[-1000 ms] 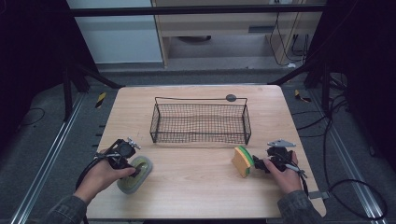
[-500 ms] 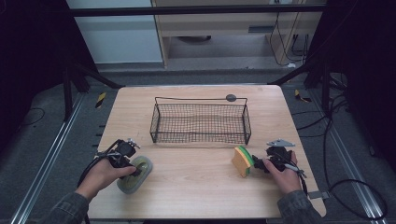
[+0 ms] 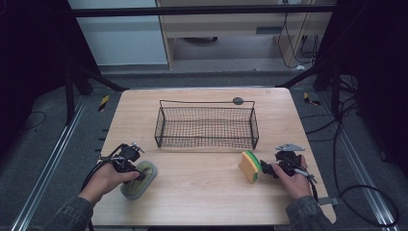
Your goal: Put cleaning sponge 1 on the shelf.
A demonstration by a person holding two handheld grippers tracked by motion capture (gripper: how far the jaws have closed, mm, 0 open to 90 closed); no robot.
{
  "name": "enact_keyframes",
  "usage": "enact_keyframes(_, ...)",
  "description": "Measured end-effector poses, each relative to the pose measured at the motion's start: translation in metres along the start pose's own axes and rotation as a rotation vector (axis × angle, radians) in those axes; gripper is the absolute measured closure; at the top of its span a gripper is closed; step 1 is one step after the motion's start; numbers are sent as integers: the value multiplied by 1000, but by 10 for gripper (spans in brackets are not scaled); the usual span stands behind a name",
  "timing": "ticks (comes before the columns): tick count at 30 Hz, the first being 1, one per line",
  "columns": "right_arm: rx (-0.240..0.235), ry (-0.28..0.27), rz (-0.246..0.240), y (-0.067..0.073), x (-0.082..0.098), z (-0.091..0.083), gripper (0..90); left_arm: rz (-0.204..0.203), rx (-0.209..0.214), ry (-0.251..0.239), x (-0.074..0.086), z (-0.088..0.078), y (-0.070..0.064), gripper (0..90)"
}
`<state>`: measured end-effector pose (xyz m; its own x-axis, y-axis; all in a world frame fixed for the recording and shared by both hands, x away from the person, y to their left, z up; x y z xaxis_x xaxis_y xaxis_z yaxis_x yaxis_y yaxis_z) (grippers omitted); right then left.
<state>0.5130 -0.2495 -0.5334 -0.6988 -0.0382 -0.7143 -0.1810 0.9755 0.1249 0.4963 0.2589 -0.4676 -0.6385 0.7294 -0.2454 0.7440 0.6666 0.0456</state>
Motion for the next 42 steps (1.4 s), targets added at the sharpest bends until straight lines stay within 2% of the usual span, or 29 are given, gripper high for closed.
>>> enact_keyframes(3, -2, 3, -2, -6, 0, -1, 8, -6, 7, -7, 1, 1, 1, 454)
enact_keyframes(11, -2, 3, -3, -6, 0, -1, 7, -3, 26, -21, -3, 1, 1, 527)
enact_keyframes(13, -2, 3, -3, -6, 0, -1, 8, 14, 23, -16, -4, 0, 0, 558)
enact_keyframes(14, -3, 3, -3, -6, 0, -1, 7, 22, 21, -14, -5, -1, 0, 601)
enact_keyframes(17, -3, 3, -3, -6, 0, -1, 8, 18, 25, -30, -5, -2, -2, 667)
enact_keyframes(19, -5, 4, -4, -6, 0, -1, 7, 22, 26, -34, -4, -2, -4, 686)
enact_keyframes(21, -6, 4, -4, -6, 0, -1, 7, 39, 11, -38, -4, -3, -4, 695)
enact_keyframes(25, -6, 3, -4, -6, 0, -1, 8, 72, 8, -49, -1, -11, -4, 696)
enact_keyframes(27, -7, 4, -3, -6, 0, -1, 8, 95, -5, -70, 0, -18, -3, 696)
enact_keyframes(33, -8, 4, -3, -6, 0, -1, 8, 129, -18, -129, 0, -32, -2, 698)
enact_keyframes(36, -8, 4, -7, -6, 0, -1, 9, 173, -42, -165, -3, -41, -1, 698)
enact_keyframes(39, -7, 1, -9, -7, 0, -1, 10, 185, -60, -219, -7, -52, 3, 698)
enact_keyframes(42, -7, 0, -9, -8, 0, -1, 10, 197, -64, -251, -12, -56, 9, 698)
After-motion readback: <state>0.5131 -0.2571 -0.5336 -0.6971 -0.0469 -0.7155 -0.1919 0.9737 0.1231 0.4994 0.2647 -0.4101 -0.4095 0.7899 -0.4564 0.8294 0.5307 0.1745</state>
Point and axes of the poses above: each handheld gripper's, and its own axes: z roughly forward along the jaws, x roughly out of its underside, y roughly to its left, the point moved 3 cm from there along z, roughly forward along the jaws, and after that the axes turned 10 degrees about z, right-handed, at the moved point
